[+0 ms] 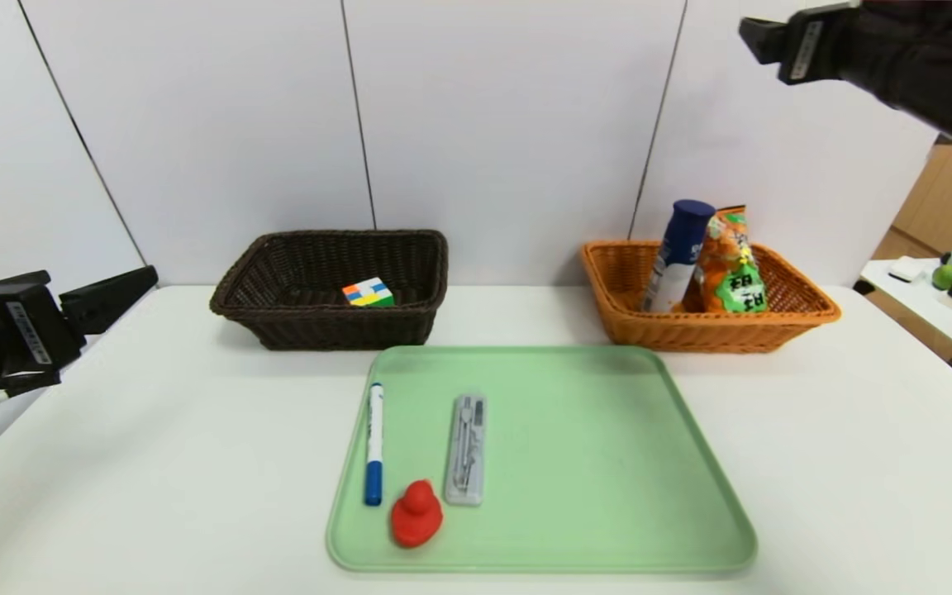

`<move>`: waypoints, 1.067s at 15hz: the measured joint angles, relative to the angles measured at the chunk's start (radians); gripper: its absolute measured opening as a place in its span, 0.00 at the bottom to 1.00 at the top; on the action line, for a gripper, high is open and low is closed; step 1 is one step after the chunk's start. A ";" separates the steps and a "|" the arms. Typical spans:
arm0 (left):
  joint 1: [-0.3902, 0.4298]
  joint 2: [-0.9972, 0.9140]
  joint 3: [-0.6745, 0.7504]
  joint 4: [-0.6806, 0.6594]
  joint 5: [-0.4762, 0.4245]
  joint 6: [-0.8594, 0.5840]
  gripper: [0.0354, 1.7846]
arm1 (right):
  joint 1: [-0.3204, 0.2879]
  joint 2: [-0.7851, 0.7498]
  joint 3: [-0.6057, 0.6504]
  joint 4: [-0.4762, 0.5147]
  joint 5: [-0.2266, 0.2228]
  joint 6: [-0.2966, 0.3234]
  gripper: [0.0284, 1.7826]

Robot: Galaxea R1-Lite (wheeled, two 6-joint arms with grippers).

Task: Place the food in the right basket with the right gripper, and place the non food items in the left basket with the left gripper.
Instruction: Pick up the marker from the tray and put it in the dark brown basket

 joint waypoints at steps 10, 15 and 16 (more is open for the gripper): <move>-0.332 0.127 -0.121 0.071 0.049 -0.127 0.94 | -0.157 -0.547 0.799 0.009 -0.002 0.191 0.95; -0.456 0.284 -0.446 0.608 0.055 -0.154 0.94 | -0.158 -0.605 0.887 0.006 -0.002 0.183 0.95; -0.479 0.329 -0.513 0.715 0.056 -0.184 0.94 | -0.158 -0.609 0.891 0.007 -0.002 0.183 0.95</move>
